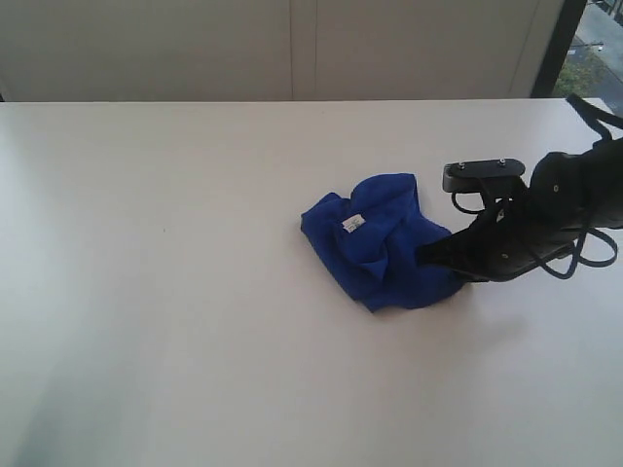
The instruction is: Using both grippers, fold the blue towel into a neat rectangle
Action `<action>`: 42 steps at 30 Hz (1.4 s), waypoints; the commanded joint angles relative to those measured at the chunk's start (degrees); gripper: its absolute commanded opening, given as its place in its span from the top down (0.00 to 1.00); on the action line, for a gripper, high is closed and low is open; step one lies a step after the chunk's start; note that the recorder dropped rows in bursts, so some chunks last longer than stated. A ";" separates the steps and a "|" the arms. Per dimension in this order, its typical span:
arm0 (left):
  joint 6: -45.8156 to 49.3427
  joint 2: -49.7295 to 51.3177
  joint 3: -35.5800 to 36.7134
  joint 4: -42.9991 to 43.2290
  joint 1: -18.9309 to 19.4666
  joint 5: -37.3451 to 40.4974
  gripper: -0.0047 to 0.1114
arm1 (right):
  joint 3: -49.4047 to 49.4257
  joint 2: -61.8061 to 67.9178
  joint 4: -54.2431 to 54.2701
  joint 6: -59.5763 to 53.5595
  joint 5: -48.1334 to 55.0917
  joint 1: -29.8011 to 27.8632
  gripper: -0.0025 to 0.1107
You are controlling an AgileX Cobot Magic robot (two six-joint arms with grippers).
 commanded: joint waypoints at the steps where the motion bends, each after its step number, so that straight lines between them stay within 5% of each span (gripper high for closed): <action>1: 0.00 -0.25 0.30 -0.39 0.17 -0.17 0.96 | 0.22 0.88 -0.21 0.30 2.16 0.05 0.98; 25: 0.00 -0.25 0.30 -0.39 0.17 -0.17 0.96 | -0.05 -19.50 0.04 -3.67 4.43 0.05 0.98; 42: 0.00 -0.25 0.30 -0.39 0.17 -0.17 0.96 | -0.05 -19.82 0.18 -4.24 6.34 0.05 0.98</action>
